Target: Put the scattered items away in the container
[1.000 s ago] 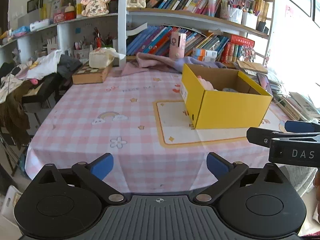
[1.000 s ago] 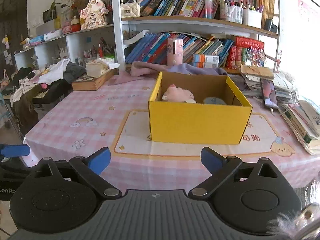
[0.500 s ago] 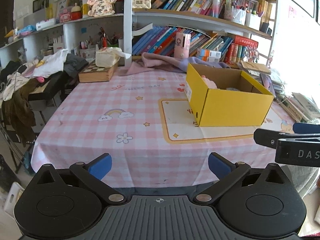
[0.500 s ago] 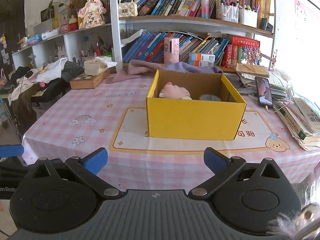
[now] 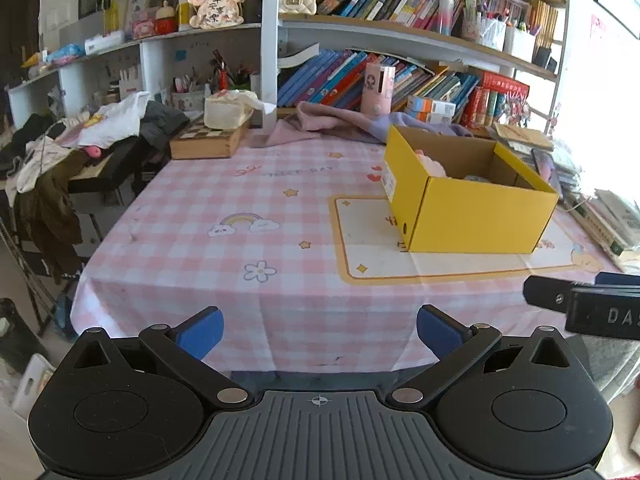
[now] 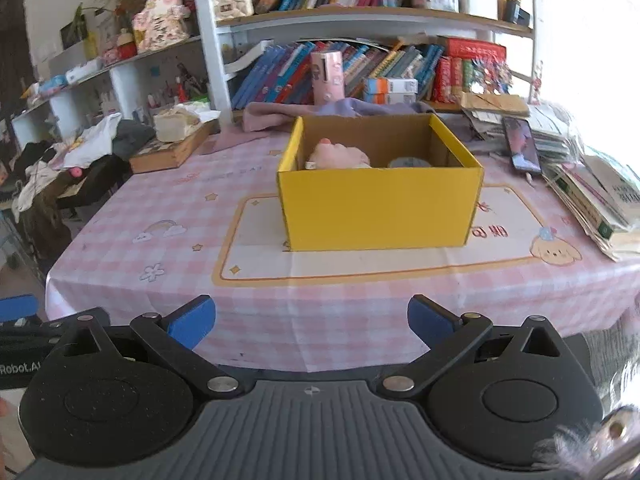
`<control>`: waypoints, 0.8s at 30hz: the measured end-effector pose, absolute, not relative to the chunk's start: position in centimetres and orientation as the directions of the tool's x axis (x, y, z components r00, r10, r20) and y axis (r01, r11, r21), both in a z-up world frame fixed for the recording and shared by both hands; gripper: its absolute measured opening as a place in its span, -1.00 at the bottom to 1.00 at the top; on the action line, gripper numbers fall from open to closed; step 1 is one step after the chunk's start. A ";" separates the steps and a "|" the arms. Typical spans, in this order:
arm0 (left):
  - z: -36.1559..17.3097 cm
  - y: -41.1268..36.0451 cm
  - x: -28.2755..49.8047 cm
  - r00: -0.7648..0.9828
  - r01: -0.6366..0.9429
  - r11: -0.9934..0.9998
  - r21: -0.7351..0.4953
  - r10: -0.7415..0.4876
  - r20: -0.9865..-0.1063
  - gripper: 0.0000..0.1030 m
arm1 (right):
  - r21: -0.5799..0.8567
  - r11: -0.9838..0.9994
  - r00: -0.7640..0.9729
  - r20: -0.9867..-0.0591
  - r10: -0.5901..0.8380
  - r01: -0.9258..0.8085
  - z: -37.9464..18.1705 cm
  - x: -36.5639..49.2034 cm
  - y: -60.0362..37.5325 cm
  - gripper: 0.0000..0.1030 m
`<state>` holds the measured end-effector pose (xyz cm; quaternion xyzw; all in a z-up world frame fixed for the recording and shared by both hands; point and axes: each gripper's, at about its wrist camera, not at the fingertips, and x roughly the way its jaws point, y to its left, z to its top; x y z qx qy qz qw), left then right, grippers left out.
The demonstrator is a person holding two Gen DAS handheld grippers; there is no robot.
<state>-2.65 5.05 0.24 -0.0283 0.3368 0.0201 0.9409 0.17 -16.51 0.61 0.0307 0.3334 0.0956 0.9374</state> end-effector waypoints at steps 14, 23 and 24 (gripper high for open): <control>0.3 5.1 -2.5 0.771 -0.066 0.996 -0.065 0.010 -0.636 1.00 | 0.118 0.981 0.709 -0.678 0.193 -0.154 0.3 0.6 -16.8 1.00; 0.2 5.4 -2.4 0.764 -0.017 0.995 -0.099 -0.051 -0.644 1.00 | 0.122 0.977 0.722 -0.659 0.213 -0.177 0.5 0.5 -17.0 1.00; 0.3 5.4 -2.4 0.769 -0.007 0.994 -0.105 -0.061 -0.637 1.00 | 0.120 0.976 0.723 -0.656 0.215 -0.181 0.6 0.5 -16.9 1.00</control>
